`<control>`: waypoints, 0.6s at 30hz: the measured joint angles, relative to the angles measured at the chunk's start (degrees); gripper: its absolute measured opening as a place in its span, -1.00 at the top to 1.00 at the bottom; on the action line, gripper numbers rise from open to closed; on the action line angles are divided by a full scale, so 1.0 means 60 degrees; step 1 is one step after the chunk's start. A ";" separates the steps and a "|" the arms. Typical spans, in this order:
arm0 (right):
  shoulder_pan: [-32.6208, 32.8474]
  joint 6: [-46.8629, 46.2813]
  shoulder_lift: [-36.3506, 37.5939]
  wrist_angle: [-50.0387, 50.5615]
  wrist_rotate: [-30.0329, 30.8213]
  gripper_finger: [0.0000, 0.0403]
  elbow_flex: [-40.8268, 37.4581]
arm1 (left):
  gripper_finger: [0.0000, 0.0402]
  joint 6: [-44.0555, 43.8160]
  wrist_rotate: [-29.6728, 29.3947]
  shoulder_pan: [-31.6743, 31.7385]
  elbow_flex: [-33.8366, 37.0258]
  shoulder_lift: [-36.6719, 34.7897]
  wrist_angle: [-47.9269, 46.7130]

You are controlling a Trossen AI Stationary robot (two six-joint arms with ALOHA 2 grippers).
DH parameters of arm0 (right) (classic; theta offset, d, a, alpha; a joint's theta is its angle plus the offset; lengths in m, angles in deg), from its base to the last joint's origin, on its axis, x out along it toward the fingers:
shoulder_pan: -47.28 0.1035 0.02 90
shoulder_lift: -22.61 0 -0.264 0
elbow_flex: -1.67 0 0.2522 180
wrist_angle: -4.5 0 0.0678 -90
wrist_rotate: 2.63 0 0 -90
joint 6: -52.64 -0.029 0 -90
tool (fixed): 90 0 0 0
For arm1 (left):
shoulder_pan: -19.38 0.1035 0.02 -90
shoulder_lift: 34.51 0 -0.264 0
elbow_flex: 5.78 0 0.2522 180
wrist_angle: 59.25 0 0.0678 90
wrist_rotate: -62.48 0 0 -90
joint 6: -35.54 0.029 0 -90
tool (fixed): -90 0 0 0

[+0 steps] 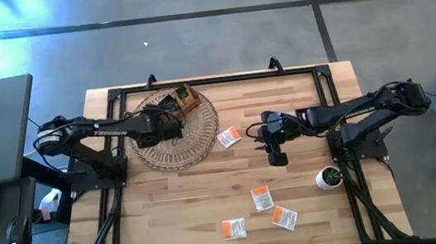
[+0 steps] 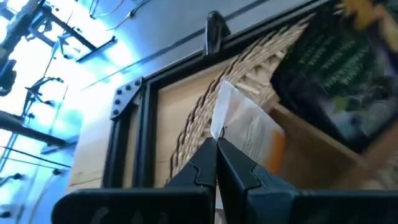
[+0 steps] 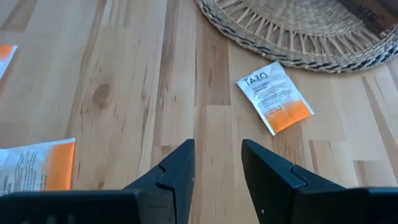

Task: Pick & Place Tea
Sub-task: Put the orange tea bag into the left section of the wooden organizer

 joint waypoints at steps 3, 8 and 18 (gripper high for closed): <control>-0.0004 0.0003 0.0000 0.0000 0.0000 0.36 0.0000 | 1.00 0.0884 -0.0103 0.0356 0.0529 0.0004 0.1366; -0.0002 0.0012 0.0000 0.0000 0.0000 0.36 0.0000 | 0.98 0.2168 0.0266 0.0544 0.0734 0.0081 0.1945; 0.0000 0.0012 0.0000 0.0003 -0.0004 0.36 0.0000 | 0.61 0.2811 0.0004 0.0536 0.0727 0.0091 0.1898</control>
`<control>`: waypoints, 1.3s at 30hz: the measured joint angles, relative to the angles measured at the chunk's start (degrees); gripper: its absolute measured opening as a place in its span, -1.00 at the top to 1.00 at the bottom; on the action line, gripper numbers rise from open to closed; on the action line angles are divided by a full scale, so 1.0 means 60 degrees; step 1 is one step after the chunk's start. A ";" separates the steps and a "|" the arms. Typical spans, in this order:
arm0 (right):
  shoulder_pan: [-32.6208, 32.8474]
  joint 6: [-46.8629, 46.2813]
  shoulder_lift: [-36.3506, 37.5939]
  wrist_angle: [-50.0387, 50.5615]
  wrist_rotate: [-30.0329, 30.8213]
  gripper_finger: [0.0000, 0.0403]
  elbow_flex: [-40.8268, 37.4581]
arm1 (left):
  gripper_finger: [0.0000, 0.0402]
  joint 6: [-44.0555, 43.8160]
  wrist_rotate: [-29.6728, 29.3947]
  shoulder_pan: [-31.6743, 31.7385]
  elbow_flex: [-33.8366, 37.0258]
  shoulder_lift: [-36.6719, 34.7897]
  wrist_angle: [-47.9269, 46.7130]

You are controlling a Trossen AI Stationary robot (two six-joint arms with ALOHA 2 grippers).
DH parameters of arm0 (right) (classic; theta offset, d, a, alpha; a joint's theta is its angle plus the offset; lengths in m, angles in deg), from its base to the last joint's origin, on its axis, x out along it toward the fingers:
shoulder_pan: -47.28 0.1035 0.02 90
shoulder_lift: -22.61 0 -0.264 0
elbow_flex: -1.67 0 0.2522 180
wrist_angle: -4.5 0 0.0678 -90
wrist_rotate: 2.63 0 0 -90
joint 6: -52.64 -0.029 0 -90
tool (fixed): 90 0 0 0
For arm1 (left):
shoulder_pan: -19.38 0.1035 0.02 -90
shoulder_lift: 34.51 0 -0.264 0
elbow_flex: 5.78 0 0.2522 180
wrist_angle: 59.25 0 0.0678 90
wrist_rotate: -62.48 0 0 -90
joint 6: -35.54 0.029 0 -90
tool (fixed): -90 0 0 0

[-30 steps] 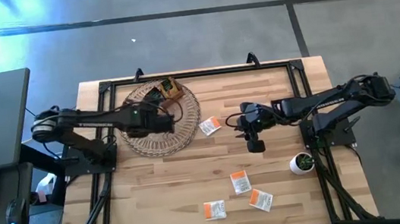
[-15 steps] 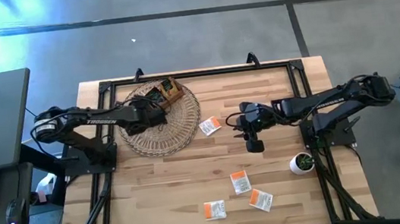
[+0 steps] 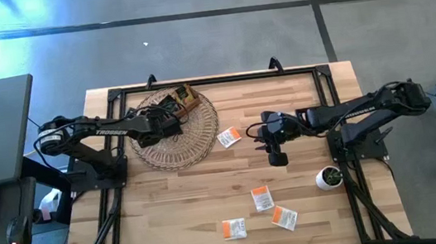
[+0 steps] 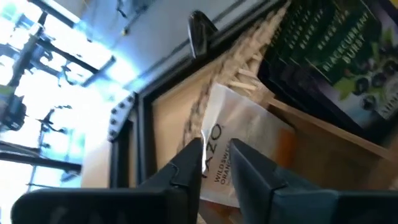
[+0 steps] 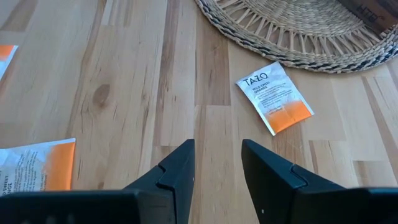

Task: Pick & Place Tea
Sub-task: Put the orange tea bag into the left section of the wooden organizer

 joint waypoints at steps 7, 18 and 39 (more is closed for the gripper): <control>0.0000 0.0080 0.0004 0.0001 0.0000 0.36 0.0000 | 0.49 0.0147 0.0432 -0.0004 -0.0516 0.0000 -0.0327; 0.0000 0.0080 0.0004 0.0004 0.0000 0.36 0.0000 | 0.49 0.1201 0.3905 -0.0593 -0.2570 -0.0004 0.0788; -0.0060 0.1116 -0.2735 -0.3180 0.1619 0.36 0.0004 | 0.49 0.0366 0.9032 -0.1806 -0.2561 0.2937 0.5773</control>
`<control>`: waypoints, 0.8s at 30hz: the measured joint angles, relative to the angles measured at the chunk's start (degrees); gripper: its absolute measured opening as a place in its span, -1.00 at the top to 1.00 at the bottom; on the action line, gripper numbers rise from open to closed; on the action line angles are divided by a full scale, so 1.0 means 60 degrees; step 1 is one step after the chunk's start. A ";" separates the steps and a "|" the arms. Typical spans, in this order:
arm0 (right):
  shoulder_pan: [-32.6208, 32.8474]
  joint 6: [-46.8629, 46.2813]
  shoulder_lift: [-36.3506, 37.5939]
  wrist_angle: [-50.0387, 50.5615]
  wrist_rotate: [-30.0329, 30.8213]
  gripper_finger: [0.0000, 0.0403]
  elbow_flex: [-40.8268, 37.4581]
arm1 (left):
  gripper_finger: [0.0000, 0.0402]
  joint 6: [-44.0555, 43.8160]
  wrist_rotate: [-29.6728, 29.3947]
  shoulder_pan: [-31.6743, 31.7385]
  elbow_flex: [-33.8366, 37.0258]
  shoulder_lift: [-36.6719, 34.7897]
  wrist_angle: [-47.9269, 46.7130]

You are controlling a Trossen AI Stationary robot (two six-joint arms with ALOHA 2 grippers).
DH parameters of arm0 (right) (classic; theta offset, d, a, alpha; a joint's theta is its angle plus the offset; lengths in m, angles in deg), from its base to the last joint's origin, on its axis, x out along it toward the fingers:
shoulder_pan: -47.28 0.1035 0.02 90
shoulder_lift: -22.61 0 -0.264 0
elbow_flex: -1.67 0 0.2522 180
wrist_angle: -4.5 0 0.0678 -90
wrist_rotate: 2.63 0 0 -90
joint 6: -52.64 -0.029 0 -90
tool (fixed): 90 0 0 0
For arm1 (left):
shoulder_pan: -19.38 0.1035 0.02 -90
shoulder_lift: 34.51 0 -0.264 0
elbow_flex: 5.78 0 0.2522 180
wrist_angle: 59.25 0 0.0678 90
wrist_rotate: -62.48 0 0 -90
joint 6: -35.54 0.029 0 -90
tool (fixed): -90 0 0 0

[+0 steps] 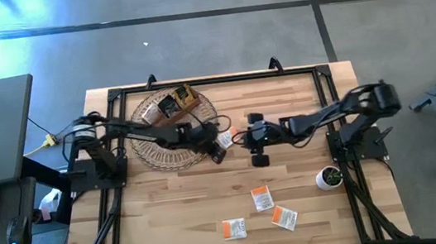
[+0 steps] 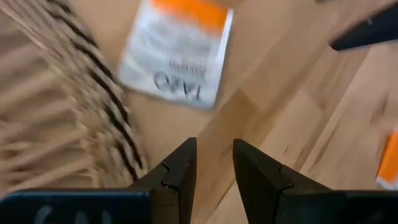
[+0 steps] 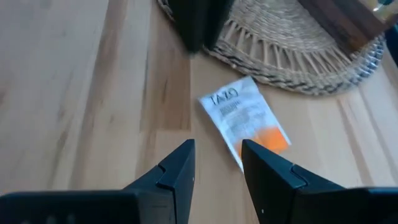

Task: Pick & Place Tea
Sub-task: Put the orange tea bag into the left section of the wooden organizer

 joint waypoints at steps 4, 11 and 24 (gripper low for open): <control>-0.0240 0.0388 -0.1099 -0.1159 0.0518 0.36 0.0004 | 0.49 0.0000 0.0090 0.0049 -0.0015 0.0619 0.0500; -0.1142 -0.0292 -0.2309 -0.1854 0.0245 0.36 0.0005 | 0.49 -0.0004 -0.0056 0.0051 -0.0018 0.1032 0.0888; -0.1231 -0.1277 -0.2676 -0.1134 -0.1551 0.36 0.0061 | 0.49 -0.0004 -0.0771 0.0046 -0.0040 0.1056 0.0931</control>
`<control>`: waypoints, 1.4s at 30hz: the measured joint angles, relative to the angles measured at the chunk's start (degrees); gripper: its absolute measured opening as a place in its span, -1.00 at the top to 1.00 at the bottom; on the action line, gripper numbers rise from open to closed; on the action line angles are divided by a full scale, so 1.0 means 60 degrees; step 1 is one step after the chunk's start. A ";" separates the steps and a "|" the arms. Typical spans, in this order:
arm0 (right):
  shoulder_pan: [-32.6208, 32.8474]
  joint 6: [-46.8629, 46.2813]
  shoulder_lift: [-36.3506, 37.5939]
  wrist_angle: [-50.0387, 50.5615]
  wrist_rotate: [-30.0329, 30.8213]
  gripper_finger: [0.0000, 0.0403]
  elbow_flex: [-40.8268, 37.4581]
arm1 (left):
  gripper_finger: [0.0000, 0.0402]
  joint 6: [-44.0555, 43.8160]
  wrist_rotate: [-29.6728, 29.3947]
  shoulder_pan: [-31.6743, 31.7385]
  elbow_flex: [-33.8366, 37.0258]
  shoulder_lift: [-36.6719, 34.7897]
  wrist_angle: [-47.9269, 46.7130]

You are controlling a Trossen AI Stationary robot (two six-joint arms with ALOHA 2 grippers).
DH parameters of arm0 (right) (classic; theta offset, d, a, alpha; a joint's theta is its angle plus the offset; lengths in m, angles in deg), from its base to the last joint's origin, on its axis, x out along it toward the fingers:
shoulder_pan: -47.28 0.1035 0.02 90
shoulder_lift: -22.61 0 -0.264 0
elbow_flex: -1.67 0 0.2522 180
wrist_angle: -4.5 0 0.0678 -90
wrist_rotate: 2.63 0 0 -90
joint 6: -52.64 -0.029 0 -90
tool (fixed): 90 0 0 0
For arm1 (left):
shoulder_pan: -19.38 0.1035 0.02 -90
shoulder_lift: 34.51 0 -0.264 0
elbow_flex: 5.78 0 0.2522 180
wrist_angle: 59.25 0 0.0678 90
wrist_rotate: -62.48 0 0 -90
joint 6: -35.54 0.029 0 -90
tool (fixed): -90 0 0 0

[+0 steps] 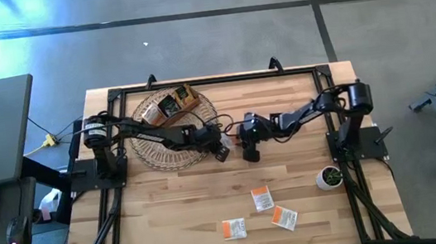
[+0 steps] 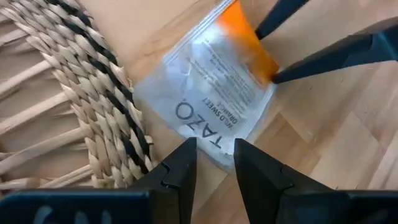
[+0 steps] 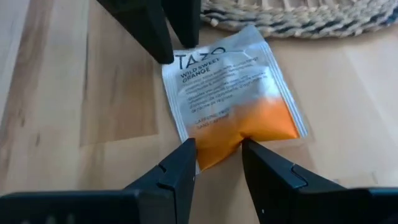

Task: Pick & Place Tea
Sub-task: Put the orange tea bag into the left section of the wooden organizer

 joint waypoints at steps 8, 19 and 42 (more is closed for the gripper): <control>0.0723 -0.0713 0.0016 0.0311 0.0318 0.36 0.0001 | 0.49 -0.0002 0.0381 0.0005 0.0000 0.0004 0.0532; 0.1156 -0.1324 0.0029 0.0633 0.0634 0.36 0.0006 | 0.49 0.0144 0.0606 -0.0030 0.0000 -0.0105 0.0758; 0.1684 -0.1476 0.0052 0.0760 0.1446 0.36 0.0012 | 0.49 0.1753 0.0329 0.0070 -0.0184 -0.0295 0.0328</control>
